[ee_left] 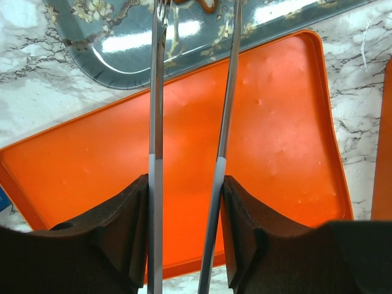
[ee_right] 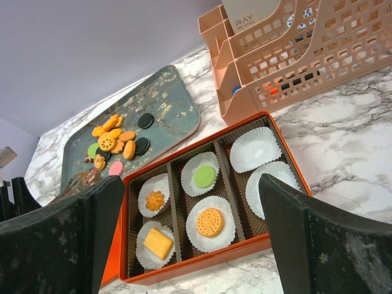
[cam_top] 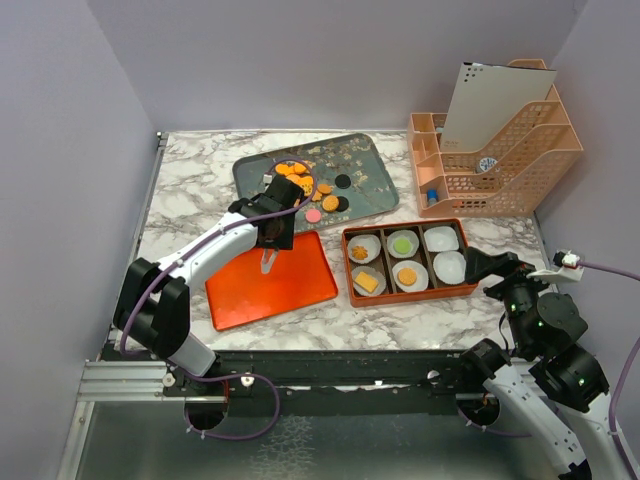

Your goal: Pack the cookies

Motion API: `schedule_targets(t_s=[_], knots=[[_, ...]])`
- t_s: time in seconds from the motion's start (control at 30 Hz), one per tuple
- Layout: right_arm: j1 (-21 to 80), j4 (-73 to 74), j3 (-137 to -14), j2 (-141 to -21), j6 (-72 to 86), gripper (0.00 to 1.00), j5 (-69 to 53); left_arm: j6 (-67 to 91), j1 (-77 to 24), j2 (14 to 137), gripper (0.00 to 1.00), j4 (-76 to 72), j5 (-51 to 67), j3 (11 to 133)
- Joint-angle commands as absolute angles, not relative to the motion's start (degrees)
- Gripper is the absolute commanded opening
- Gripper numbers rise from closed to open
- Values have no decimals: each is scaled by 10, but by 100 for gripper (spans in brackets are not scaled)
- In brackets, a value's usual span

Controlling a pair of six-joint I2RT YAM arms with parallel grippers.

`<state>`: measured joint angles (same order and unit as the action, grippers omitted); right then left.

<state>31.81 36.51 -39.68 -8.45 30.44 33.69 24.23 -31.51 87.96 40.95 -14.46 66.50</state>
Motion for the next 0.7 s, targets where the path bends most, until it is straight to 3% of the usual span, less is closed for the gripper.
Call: schedule_targets(t_s=[0.0, 0.23, 0.67], knots=[[317, 359, -390, -76, 301, 100, 330, 233, -314, 859, 39, 420, -132, 663], [317, 359, -390, -76, 300, 100, 330, 229, -314, 838, 25, 428, -134, 677], [317, 360, -390, -76, 301, 100, 331, 230, -317, 823, 15, 426, -105, 700]])
